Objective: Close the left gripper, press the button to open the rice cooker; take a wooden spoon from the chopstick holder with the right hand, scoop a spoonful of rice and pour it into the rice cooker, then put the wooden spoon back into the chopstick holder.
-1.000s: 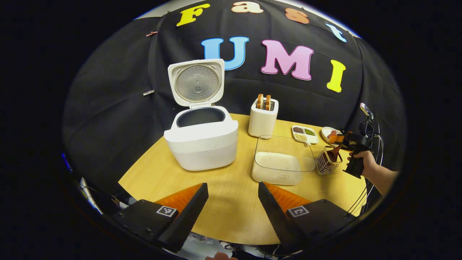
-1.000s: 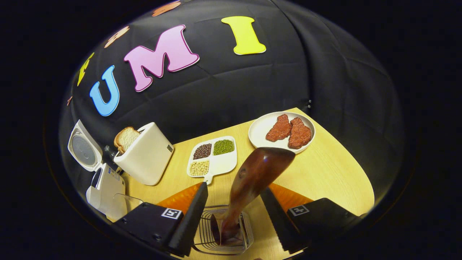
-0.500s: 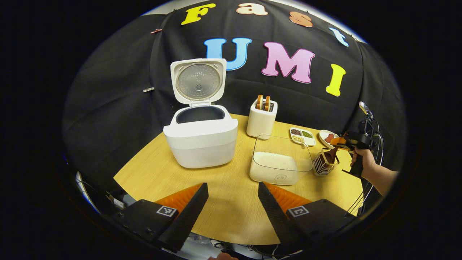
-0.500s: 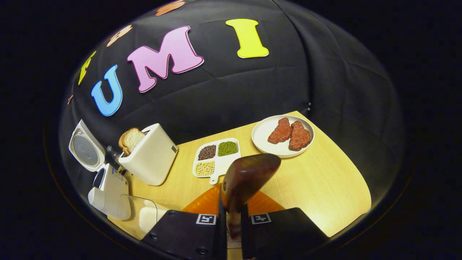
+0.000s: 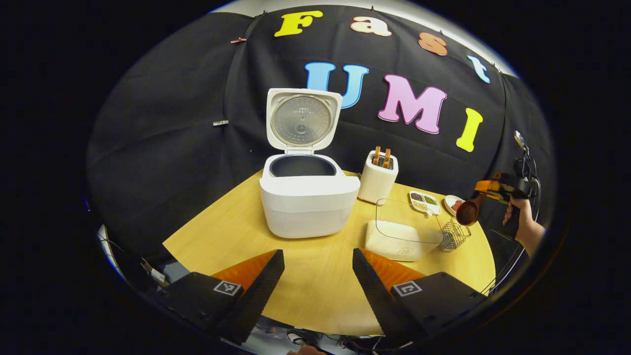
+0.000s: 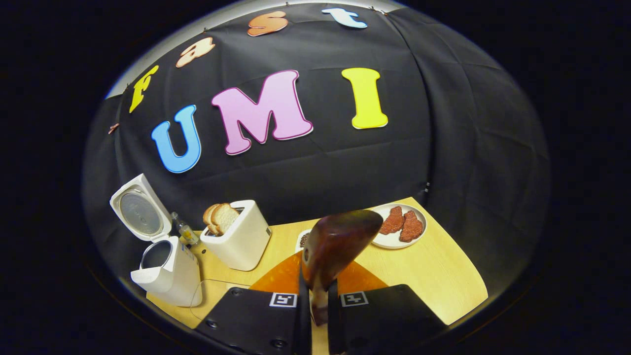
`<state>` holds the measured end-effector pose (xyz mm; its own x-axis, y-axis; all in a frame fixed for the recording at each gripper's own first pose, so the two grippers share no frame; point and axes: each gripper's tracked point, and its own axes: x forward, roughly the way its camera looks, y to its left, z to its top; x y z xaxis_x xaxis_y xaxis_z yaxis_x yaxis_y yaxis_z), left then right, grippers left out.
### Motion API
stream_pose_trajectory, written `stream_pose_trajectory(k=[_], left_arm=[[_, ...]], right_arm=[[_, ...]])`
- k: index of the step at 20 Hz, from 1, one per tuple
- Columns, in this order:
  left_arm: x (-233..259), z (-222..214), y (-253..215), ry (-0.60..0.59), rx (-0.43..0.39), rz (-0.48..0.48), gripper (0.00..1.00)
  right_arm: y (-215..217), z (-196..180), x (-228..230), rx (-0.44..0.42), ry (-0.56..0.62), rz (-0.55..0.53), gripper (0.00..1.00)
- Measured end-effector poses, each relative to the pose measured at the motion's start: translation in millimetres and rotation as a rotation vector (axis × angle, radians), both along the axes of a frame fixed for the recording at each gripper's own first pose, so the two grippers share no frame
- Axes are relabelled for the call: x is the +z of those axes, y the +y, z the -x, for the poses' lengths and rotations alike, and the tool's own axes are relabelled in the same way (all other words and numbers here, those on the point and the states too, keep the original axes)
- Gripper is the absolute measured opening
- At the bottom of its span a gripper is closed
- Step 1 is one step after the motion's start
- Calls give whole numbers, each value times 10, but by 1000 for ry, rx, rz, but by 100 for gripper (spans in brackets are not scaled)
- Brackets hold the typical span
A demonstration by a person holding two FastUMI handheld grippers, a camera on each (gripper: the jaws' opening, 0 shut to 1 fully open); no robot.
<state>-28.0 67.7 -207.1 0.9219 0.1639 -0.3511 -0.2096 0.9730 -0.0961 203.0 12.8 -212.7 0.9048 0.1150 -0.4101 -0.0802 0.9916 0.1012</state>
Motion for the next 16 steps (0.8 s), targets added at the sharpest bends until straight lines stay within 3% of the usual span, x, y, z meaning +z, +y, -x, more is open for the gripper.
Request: stream_pose_trajectory(k=[8, 9, 10, 16], left_arm=[[-128, 113, 194, -2, -120, 24, 96], [-128, 137, 245, 1, -135, 14, 96], [-151, 145, 284, 6, -147, 5, 96], [-291, 25, 443, 38, -192, -17, 96]], right_arm=[[918, 263, 105, 90, -41, 26, 17], [991, 266, 48, 93, -37, 28, 12], [1060, 280, -26, 98, -32, 32, 17], [1204, 286, -814, 123, 11, 131, 18]])
